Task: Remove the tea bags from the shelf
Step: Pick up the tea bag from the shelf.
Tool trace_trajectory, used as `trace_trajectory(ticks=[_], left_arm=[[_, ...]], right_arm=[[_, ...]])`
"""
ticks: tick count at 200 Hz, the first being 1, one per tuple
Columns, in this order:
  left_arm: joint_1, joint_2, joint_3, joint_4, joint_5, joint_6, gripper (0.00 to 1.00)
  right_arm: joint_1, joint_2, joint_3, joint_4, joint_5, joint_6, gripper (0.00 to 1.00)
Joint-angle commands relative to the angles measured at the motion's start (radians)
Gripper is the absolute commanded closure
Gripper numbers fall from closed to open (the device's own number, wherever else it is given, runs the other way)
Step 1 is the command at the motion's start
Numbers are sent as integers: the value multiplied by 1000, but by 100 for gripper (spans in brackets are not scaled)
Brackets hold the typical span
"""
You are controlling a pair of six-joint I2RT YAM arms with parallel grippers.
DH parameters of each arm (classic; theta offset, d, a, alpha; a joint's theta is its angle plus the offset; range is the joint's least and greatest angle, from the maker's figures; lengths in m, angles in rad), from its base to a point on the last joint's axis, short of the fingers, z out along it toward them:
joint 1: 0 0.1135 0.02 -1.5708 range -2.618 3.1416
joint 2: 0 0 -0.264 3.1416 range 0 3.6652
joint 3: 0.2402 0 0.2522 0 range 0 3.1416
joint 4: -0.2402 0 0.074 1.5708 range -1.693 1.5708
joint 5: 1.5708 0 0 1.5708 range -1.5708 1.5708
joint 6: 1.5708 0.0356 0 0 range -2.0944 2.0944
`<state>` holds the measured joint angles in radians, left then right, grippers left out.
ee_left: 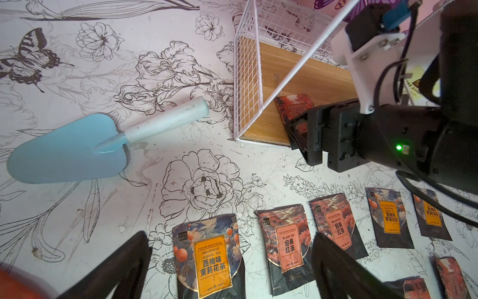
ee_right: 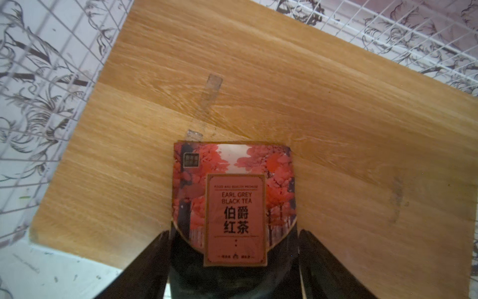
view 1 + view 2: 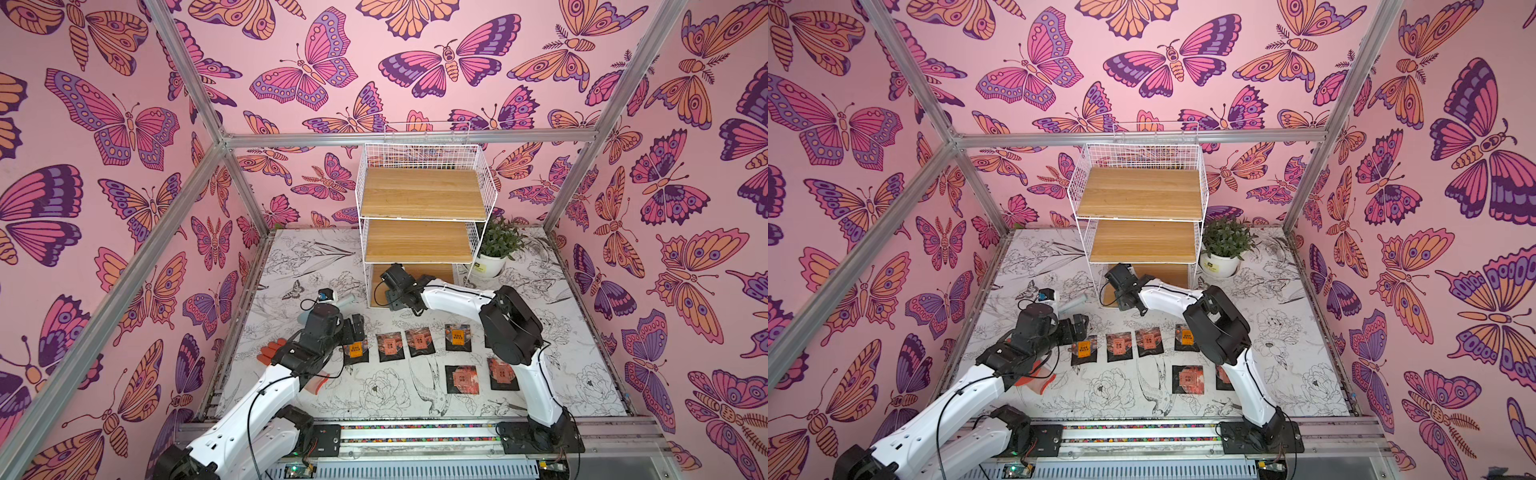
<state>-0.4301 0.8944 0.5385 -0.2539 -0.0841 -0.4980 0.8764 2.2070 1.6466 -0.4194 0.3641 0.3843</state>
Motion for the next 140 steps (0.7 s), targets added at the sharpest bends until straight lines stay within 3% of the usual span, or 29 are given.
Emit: trace_trajectory(ticks=[1,90,140], left_arm=[[8,10,-12,23,12,13,0],[8,17,-18,37,19,9,0],[8,44,-5,45,41,7,1]], right_arm=[[-6,22,2,7,-26,-6,19],[-19,7,-69,-68,-80,98,22],[-25,48,-32,-153,-111,115,38]])
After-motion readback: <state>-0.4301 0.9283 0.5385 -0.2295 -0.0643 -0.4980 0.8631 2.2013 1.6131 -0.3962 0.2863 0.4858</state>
